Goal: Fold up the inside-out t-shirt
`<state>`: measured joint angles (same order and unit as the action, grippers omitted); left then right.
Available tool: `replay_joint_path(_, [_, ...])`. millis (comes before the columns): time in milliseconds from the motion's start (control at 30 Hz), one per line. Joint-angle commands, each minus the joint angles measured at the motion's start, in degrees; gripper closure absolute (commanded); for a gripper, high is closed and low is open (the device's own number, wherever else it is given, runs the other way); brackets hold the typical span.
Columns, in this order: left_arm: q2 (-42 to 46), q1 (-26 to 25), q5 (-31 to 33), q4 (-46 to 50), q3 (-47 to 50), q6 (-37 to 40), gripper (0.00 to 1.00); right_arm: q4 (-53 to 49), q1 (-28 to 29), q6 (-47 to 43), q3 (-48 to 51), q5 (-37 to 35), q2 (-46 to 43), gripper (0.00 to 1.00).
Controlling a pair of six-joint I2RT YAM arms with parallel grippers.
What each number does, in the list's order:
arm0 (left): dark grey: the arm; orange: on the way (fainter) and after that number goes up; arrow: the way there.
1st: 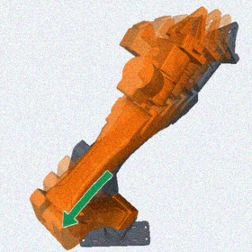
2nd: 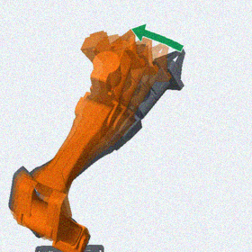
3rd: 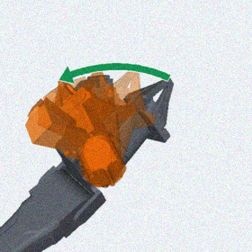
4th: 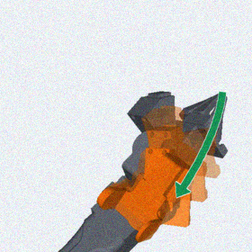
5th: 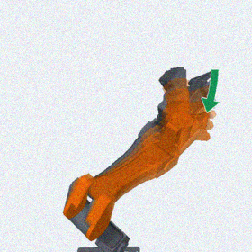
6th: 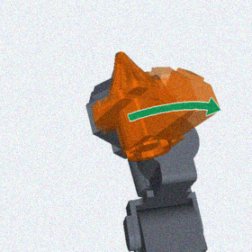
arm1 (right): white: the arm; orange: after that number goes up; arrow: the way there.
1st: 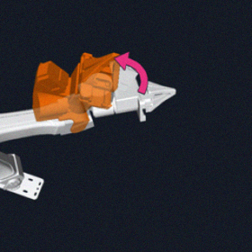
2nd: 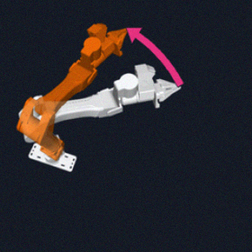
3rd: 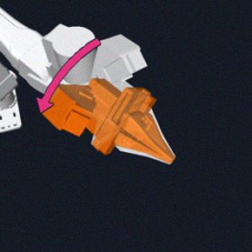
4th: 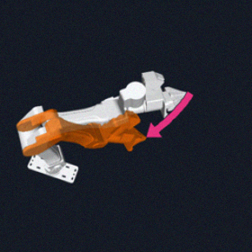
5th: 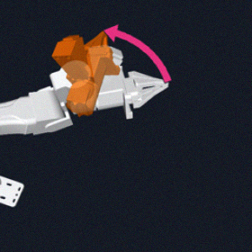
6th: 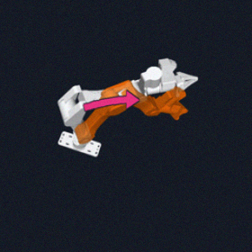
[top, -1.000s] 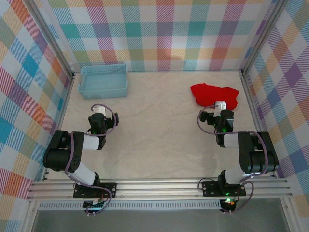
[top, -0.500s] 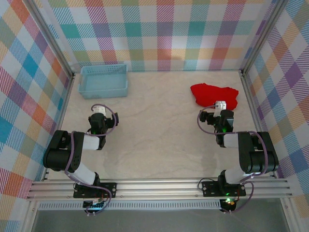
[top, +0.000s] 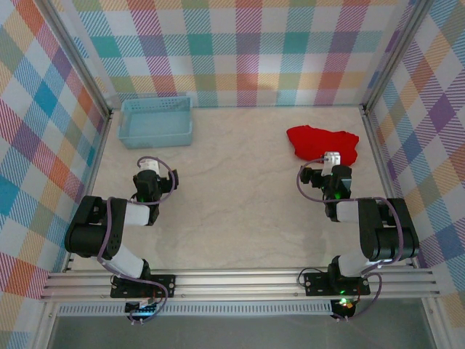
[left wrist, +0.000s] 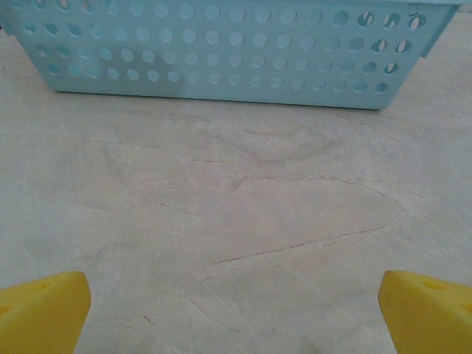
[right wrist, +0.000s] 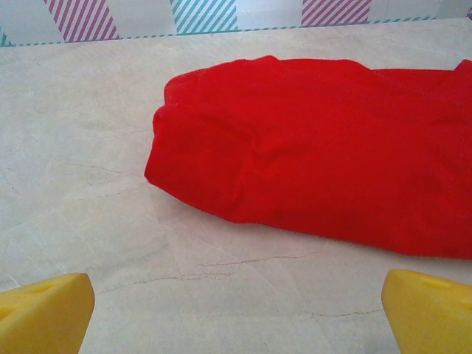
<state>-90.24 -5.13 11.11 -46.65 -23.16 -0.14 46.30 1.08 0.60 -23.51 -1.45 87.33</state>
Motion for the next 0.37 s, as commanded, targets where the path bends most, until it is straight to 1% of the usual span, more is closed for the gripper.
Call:
replay_joint_path(0, [0.72,0.07,-0.26,-0.55,-0.39,0.91,0.0,2.03,-0.28,0.29,0.3,-0.11,0.56,0.0])
replay_joint_path(333, [0.7,0.09,-0.29,-0.58,-0.41,0.86,0.0,2.0,-0.27,0.38,0.27,0.07,0.66,0.0])
